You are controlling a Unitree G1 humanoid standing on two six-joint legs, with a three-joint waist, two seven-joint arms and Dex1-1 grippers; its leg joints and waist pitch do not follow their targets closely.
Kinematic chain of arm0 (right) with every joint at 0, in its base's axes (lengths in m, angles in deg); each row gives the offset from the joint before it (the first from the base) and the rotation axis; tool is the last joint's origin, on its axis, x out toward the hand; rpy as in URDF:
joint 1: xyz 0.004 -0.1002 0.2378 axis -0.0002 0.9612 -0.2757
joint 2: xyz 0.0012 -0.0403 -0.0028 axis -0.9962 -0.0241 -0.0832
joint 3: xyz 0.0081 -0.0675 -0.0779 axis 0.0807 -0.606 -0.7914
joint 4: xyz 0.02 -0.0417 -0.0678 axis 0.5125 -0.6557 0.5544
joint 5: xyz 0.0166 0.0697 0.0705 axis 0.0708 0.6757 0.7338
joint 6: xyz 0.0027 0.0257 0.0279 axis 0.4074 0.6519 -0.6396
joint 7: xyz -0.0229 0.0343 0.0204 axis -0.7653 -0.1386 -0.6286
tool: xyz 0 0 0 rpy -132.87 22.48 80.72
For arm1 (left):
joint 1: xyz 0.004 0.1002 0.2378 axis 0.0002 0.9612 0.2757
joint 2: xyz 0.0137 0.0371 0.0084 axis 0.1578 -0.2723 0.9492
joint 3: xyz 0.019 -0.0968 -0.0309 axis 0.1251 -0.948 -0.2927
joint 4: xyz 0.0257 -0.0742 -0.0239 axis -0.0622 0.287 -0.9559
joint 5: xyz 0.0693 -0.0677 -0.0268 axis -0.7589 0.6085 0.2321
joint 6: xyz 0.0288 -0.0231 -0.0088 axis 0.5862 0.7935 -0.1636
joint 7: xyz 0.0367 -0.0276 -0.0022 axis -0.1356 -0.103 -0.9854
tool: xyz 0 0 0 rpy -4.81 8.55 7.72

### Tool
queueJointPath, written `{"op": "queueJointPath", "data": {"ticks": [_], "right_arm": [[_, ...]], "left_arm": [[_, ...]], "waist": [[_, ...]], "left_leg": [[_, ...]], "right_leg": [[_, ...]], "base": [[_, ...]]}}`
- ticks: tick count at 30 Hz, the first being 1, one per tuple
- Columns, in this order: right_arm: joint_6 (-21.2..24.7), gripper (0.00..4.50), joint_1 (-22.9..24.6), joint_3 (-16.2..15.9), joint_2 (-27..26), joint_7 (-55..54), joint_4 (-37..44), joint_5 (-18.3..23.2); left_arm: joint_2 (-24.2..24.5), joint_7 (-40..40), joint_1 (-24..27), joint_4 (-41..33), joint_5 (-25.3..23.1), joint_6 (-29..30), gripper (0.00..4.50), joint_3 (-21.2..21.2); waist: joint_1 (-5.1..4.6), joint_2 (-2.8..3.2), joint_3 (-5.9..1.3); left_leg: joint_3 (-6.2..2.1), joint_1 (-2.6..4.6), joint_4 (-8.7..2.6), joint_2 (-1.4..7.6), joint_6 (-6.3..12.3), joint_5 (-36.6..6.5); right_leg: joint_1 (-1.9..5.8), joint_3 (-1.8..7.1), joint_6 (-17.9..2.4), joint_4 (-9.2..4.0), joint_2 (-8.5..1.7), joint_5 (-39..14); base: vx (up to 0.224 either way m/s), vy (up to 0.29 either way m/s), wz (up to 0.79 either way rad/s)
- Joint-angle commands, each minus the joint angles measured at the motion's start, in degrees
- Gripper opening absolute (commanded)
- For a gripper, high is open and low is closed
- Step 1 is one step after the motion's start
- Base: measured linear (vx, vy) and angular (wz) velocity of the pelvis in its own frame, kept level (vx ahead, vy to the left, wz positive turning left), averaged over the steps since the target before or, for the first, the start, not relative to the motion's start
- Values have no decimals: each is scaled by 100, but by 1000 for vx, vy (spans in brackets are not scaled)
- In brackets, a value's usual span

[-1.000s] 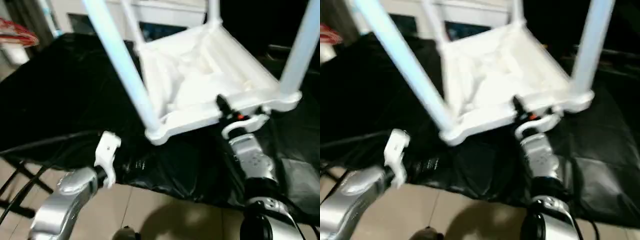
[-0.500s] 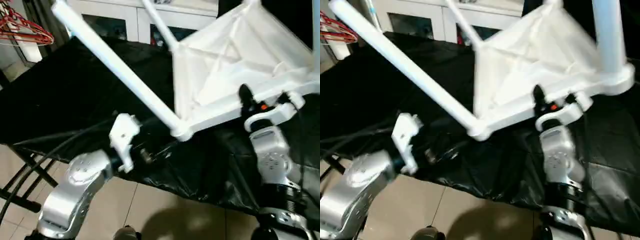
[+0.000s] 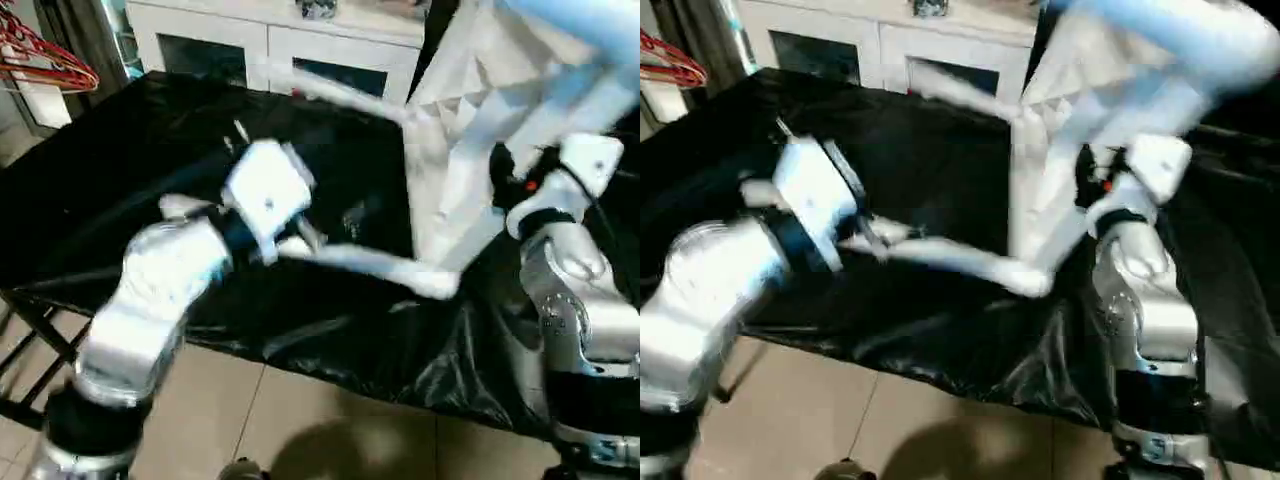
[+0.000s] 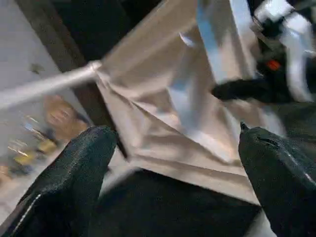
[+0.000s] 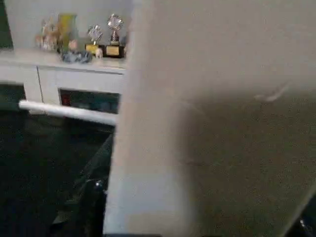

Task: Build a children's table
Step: Flip table

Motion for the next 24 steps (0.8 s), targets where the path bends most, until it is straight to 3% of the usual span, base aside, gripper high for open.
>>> {"op": "queueJointPath", "data": {"ticks": [1,3,8,9,11,12,15,20,24], "right_arm": [[321,208,-22,-46,115,-227,-76,-350],[380,208,-67,-174,123,-235,-67,-462],[509,208,-130,-717,0,-140,-209,-708],[507,238,-132,-725,-3,-133,-214,-713],[481,238,-151,-736,-52,-84,-252,-723],[480,272,-153,-737,-56,-85,-256,-725],[457,291,-157,-746,-98,-131,-335,-806],[235,291,132,-766,-104,3,-503,-892],[155,291,257,-768,-100,40,-618,-930]], "left_arm": [[75,-18,-292,123,-188,-303,450,-7],[178,60,-438,195,-348,-537,450,62],[473,-338,-1110,745,-1316,-1585,450,228],[482,-359,-1126,756,-1349,-1604,450,228],[538,-546,-1310,937,-1586,-1821,450,197],[548,-564,-1325,953,-1613,-1840,450,196],[665,-837,-1561,1237,-1926,-2148,450,139],[924,-1328,-1950,2088,-2713,-2864,450,185],[1043,-1547,-2121,2482,-2958,-3017,450,227]], "waist": [[-55,11,-319],[-62,-10,-333],[-91,-42,-332],[-100,-37,-332],[-133,-44,-325],[-143,-46,-334],[-175,-41,-337],[-151,-30,-368],[-141,-26,-363]], "left_leg": [[-212,117,-494,345,-431,-667],[-221,110,-491,342,-445,-582],[-228,91,-489,343,-455,-590],[-231,91,-492,351,-471,-605],[-235,79,-494,357,-479,-630],[-233,81,-485,350,-481,-598],[-234,80,-485,346,-458,-560],[-229,81,-447,348,-401,-320],[-234,90,-453,357,-399,-346]], "right_leg": [[185,348,-236,-449,-476,-661],[203,345,-263,-419,-477,-490],[232,356,-250,-404,-500,-364],[234,356,-261,-404,-509,-393],[242,356,-324,-402,-520,-401],[248,354,-354,-387,-519,-387],[242,351,-396,-387,-513,-352],[248,350,-549,-331,-509,231],[249,345,-639,-324,-523,256]], "base": [[0,0,0],[0,0,0],[0,0,0],[0,0,0],[0,0,0],[0,0,0],[0,0,0],[0,0,0],[0,0,0]]}}
